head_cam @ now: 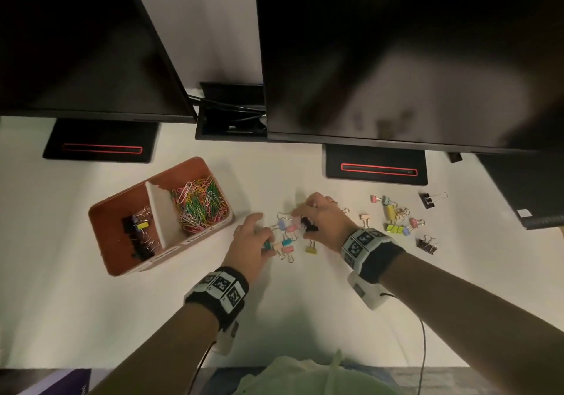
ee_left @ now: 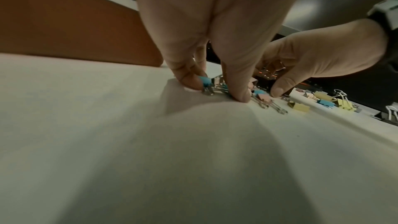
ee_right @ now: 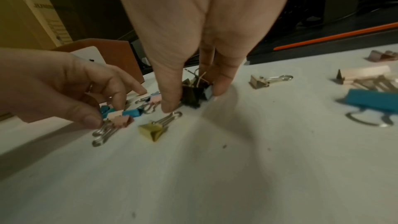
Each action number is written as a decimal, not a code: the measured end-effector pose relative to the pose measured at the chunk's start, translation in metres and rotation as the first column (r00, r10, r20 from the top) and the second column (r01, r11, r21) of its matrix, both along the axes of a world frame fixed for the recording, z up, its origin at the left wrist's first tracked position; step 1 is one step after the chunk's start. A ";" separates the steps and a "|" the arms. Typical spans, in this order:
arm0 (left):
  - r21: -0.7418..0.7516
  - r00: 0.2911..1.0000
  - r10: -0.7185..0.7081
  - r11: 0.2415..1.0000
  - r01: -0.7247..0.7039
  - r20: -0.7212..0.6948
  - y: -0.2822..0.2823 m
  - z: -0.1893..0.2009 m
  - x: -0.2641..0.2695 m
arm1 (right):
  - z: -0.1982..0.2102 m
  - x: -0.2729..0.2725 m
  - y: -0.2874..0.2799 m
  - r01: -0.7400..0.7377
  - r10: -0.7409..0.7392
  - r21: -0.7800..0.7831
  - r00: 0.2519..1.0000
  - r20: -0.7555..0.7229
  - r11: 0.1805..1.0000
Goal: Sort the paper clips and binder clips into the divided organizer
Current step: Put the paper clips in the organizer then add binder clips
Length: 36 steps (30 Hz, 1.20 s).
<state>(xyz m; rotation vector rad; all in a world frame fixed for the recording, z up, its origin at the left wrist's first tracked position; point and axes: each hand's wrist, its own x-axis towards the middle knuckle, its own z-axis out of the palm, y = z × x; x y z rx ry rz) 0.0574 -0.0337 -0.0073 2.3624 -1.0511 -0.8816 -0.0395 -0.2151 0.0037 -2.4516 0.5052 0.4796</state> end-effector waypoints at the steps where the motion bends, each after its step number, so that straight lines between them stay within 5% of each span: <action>1: -0.014 1.000 0.017 1.000 -0.017 -0.005 -0.001 0.000 0.001 | 0.001 0.000 -0.001 0.000 0.000 0.016 1.000 0.010 1.000; 13: -0.109 0.990 0.126 0.985 -0.131 -0.058 0.004 0.009 0.007 | -0.001 -0.004 -0.012 -0.004 0.005 -0.006 0.993 0.118 1.000; 22: -0.337 0.967 0.256 0.912 -0.236 0.013 0.043 0.088 0.036 | 0.050 0.027 0.028 -0.138 0.099 0.067 0.908 0.407 0.988; 30: -0.170 0.817 0.577 0.805 -0.568 0.004 0.130 0.111 0.115 | 0.100 0.135 0.139 -0.415 0.290 0.108 0.777 0.559 0.903; 36: -0.041 0.871 0.491 0.871 -0.490 0.028 0.150 0.113 0.142 | 0.095 0.171 0.188 -0.414 0.325 0.169 0.861 0.392 0.894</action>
